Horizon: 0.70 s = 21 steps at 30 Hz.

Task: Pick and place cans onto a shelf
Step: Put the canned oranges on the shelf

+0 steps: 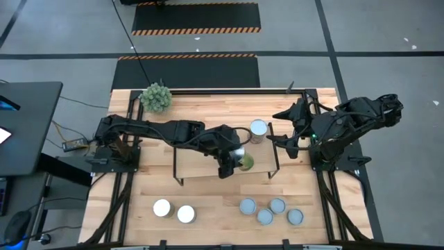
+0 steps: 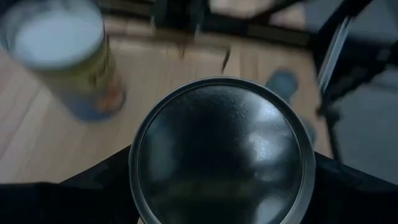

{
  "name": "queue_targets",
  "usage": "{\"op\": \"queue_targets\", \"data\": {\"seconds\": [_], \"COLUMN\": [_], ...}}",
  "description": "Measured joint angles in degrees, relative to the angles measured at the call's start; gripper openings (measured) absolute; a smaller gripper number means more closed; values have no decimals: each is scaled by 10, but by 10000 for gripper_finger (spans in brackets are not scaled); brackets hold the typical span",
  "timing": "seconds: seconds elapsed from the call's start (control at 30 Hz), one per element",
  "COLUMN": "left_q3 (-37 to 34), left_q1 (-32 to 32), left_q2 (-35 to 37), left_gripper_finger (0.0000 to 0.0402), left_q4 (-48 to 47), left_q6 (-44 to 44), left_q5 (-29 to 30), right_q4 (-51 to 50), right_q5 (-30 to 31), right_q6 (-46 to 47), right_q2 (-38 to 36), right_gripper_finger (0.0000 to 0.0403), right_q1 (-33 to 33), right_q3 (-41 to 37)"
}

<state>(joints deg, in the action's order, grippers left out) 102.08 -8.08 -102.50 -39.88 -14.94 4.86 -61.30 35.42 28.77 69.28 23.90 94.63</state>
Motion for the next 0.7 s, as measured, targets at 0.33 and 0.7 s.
{"op": "queue_targets", "data": {"seconds": [0.33,0.7], "left_q3": [0,0], "left_q1": [3,1], "left_q2": [-3,-12], "left_gripper_finger": [314,326], "left_q4": [-82,-123], "left_q6": [64,115], "left_q5": [3,9], "right_q4": [-2,-1], "right_q5": [-5,-6], "right_q6": [2,2], "right_q2": [1,1], "right_gripper_finger": [374,374], "right_q1": [0,1], "right_q3": [0,0]}}
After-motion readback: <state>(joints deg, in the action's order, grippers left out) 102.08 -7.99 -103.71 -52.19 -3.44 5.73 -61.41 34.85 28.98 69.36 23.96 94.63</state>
